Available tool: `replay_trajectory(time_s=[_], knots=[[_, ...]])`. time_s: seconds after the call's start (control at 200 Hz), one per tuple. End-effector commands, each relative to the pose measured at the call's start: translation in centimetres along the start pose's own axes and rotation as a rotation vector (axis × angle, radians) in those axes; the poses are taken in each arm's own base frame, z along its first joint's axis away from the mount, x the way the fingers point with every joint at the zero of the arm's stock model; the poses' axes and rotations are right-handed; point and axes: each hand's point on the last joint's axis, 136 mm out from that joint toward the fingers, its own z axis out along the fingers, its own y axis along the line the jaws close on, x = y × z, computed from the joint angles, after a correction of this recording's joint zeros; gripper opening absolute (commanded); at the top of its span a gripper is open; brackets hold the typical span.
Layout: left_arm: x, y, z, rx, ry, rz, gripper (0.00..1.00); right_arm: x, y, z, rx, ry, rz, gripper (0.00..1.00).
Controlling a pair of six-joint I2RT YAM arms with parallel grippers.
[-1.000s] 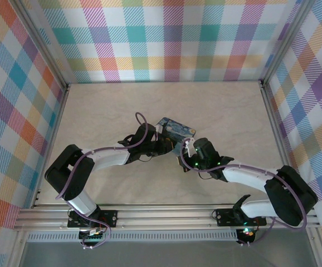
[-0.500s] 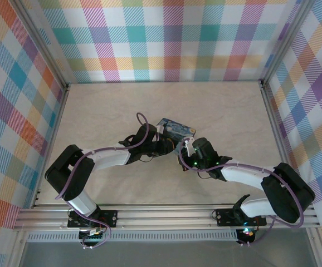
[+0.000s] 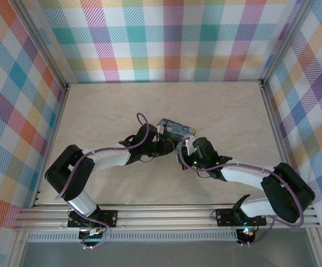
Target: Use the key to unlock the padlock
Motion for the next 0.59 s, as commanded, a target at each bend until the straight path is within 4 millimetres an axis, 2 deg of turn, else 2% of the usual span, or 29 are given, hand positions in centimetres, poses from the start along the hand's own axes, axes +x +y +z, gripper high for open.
replay_trajectory(time_s=[0.0, 0.22, 0.59], knots=[[-0.9, -2.39, -0.68, 0.05, -0.026, 0.022, 0.25, -1.44, 0.79, 0.01, -0.024, -0.051, -0.003, 0.02], [-0.84, -2.55, -0.7, 0.053, -0.026, 0.024, 0.25, -1.34, 0.72, 0.08, -0.025, -0.055, 0.004, 0.02], [-0.77, -2.86, -0.82, 0.055, -0.026, 0.014, 0.25, -2.24, 0.74, 0.08, -0.03, -0.115, 0.009, 0.02]])
